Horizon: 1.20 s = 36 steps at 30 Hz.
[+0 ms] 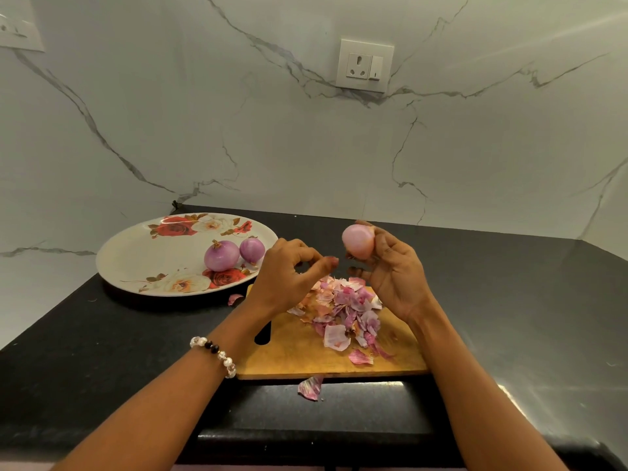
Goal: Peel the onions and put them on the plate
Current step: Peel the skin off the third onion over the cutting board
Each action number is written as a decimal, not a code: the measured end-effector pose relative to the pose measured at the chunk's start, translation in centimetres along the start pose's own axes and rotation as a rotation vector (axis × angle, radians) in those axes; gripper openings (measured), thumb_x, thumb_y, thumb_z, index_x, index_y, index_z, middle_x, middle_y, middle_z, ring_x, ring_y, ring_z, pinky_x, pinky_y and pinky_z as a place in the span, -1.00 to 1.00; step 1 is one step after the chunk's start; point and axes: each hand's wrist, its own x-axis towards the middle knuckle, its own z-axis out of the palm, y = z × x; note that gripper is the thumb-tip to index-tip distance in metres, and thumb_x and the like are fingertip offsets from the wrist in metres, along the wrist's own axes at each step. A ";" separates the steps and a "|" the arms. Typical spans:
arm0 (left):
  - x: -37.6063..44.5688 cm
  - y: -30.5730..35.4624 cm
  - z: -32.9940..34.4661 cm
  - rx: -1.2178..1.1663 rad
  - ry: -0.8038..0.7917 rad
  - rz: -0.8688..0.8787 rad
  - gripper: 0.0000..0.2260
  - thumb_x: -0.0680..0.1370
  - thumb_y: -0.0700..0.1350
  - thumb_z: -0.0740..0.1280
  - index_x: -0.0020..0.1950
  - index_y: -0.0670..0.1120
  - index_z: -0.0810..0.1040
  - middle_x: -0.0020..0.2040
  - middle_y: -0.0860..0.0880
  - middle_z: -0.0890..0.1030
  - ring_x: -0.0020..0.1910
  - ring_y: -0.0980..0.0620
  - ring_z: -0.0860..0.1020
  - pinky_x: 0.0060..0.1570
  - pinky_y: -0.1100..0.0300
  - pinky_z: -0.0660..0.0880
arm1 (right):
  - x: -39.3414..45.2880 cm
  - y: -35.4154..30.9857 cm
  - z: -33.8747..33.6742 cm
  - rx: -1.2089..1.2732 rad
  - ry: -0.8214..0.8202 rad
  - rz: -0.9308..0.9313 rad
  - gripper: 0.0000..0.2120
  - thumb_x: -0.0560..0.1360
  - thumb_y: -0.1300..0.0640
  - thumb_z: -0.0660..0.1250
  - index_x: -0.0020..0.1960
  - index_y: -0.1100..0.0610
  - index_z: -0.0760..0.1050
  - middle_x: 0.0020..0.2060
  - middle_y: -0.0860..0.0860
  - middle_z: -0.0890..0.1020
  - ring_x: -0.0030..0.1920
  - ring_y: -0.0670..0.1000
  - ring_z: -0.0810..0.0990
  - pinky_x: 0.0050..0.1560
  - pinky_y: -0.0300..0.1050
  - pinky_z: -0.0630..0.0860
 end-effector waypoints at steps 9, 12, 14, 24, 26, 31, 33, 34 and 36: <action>0.0 0.2 0.4 0.006 -0.047 -0.110 -0.57 0.40 0.21 0.33 0.01 -0.11 0.66 -0.06 0.08 0.54 -0.04 0.08 0.46 -0.14 0.28 0.40 | -0.2 0.6 0.5 -0.100 -0.122 0.030 -0.66 0.49 0.15 0.26 0.24 0.18 0.53 0.14 0.09 0.65 0.19 0.17 0.63 0.08 -0.05 0.64; 0.0 0.1 0.2 -0.028 -0.078 -0.102 -0.69 0.43 0.09 0.42 0.03 -0.10 0.65 -0.05 0.06 0.56 -0.06 0.07 0.49 -0.12 0.27 0.45 | -0.1 0.5 0.4 -0.100 -0.121 0.018 -0.67 0.50 0.15 0.26 0.24 0.18 0.54 0.17 0.12 0.63 0.21 0.18 0.62 0.07 -0.05 0.64; 0.0 -0.1 0.2 -0.031 -0.073 -0.087 -0.79 0.45 -0.02 0.45 0.02 -0.10 0.66 -0.05 0.04 0.59 -0.09 0.09 0.52 -0.14 0.35 0.45 | -0.1 0.5 0.4 -0.082 -0.132 0.018 -0.68 0.50 0.16 0.25 0.23 0.18 0.54 0.15 0.09 0.65 0.20 0.16 0.63 0.06 -0.06 0.64; 0.3 -0.8 0.2 0.072 0.070 -0.099 -0.92 0.47 -0.11 0.42 -0.10 -0.10 0.66 -0.10 -0.02 0.59 -0.10 0.05 0.50 -0.13 0.13 0.52 | -0.1 0.4 0.3 0.019 -0.123 0.012 -0.71 0.47 0.08 0.30 0.14 0.13 0.63 0.11 0.05 0.68 0.15 0.17 0.65 -0.05 -0.09 0.65; 0.4 -0.9 -0.1 0.069 0.116 -0.121 -0.92 0.46 -0.12 0.43 -0.10 -0.09 0.67 -0.11 -0.01 0.59 -0.12 0.06 0.51 -0.17 0.18 0.51 | 0.0 0.3 0.4 0.035 -0.108 0.000 -0.66 0.37 0.00 0.38 0.09 0.10 0.67 0.13 0.06 0.67 0.13 0.18 0.65 -0.08 -0.09 0.65; 0.4 -1.1 -0.3 0.159 0.081 -0.004 -0.80 0.45 -0.23 0.42 0.02 0.01 0.66 -0.06 0.07 0.57 -0.06 0.10 0.45 -0.17 0.29 0.40 | 0.2 0.5 0.2 -0.024 -0.069 0.004 -0.65 0.45 0.09 0.33 0.21 0.17 0.55 0.17 0.12 0.62 0.14 0.17 0.64 -0.06 -0.07 0.66; 0.3 -1.2 -0.3 0.135 0.062 0.024 -0.80 0.46 -0.29 0.38 -0.03 -0.03 0.68 -0.09 0.04 0.63 -0.10 0.10 0.53 -0.15 0.27 0.50 | 0.2 0.5 0.1 -0.031 -0.059 0.013 -0.67 0.48 0.17 0.29 0.23 0.17 0.54 0.15 0.11 0.63 0.14 0.18 0.64 -0.05 -0.04 0.66; 0.2 -1.1 -0.3 0.115 0.055 0.037 -0.81 0.47 -0.29 0.36 -0.04 -0.05 0.68 -0.10 0.03 0.65 -0.11 0.10 0.57 -0.13 0.27 0.54 | 0.3 0.6 0.1 -0.028 -0.062 0.017 -0.66 0.47 0.19 0.30 0.24 0.17 0.53 0.13 0.10 0.64 0.14 0.18 0.64 -0.04 -0.03 0.66; 0.1 -0.9 -0.2 0.079 0.052 0.062 -0.83 0.51 -0.24 0.32 0.02 -0.07 0.66 -0.08 0.01 0.68 -0.13 0.13 0.61 -0.11 0.30 0.56 | 0.3 0.5 0.0 -0.030 -0.076 0.024 -0.62 0.43 0.17 0.34 0.25 0.16 0.53 0.09 0.09 0.66 0.12 0.17 0.65 -0.04 -0.03 0.67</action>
